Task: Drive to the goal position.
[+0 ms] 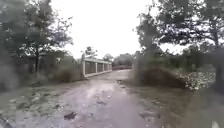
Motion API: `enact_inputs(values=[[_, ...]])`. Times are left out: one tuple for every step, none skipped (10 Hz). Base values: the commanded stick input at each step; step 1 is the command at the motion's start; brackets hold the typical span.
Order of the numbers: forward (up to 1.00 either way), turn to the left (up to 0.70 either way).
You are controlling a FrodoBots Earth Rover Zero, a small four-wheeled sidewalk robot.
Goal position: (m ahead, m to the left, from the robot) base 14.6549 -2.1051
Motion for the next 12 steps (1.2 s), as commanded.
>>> enact_inputs(values=[[1.00,0.00],[1.00,0.00],[1.00,0.00],[1.00,0.00],[1.00,0.00],[1.00,0.00],[1.00,0.00],[1.00,0.00],[1.00,0.00],[1.00,0.00],[1.00,0.27],[1.00,0.27]])
